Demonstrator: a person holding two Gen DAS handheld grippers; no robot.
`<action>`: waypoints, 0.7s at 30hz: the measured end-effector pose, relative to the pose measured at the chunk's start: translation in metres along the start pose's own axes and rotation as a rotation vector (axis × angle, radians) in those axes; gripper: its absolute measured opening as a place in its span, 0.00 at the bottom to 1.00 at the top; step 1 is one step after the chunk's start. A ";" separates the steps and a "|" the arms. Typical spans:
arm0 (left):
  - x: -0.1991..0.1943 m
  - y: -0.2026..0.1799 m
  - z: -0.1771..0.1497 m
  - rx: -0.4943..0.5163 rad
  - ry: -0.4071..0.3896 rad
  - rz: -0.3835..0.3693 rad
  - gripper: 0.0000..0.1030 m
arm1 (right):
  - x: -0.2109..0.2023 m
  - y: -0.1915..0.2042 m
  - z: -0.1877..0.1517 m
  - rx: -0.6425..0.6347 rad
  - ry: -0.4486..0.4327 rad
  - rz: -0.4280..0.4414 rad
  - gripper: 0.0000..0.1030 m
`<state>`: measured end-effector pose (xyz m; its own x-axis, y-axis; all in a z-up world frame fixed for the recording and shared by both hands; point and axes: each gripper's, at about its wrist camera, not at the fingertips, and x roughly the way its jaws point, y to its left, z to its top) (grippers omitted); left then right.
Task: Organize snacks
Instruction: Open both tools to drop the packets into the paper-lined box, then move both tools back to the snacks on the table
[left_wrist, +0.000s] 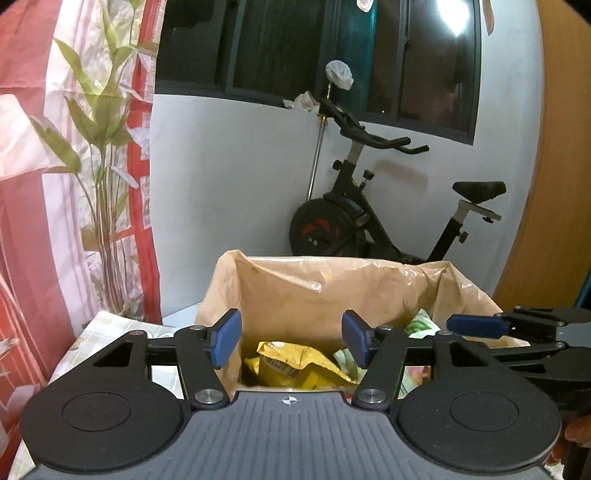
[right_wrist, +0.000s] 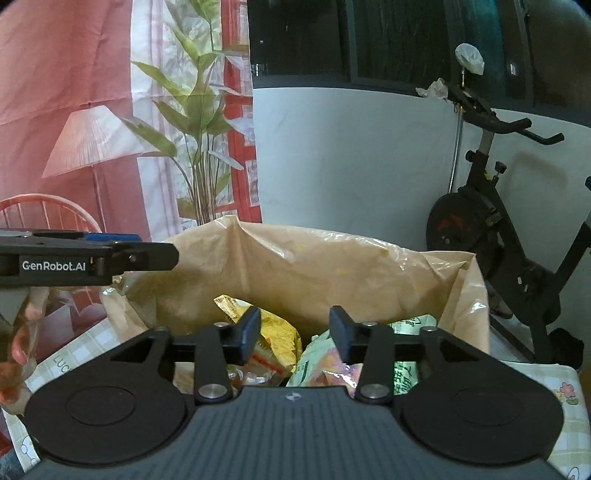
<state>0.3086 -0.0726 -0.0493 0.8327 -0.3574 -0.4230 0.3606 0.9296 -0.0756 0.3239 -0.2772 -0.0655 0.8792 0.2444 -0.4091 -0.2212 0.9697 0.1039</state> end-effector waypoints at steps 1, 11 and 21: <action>-0.004 0.000 -0.001 0.004 0.000 0.005 0.67 | -0.002 0.001 0.000 -0.001 -0.001 0.001 0.47; -0.042 0.012 -0.014 -0.009 0.006 0.035 0.72 | -0.033 0.011 -0.008 -0.010 -0.022 0.014 0.52; -0.069 0.023 -0.041 -0.025 0.017 0.074 0.73 | -0.062 0.026 -0.026 -0.036 -0.077 0.012 0.52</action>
<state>0.2421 -0.0227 -0.0583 0.8491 -0.2866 -0.4437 0.2879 0.9554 -0.0660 0.2528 -0.2666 -0.0614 0.9058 0.2569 -0.3368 -0.2461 0.9663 0.0751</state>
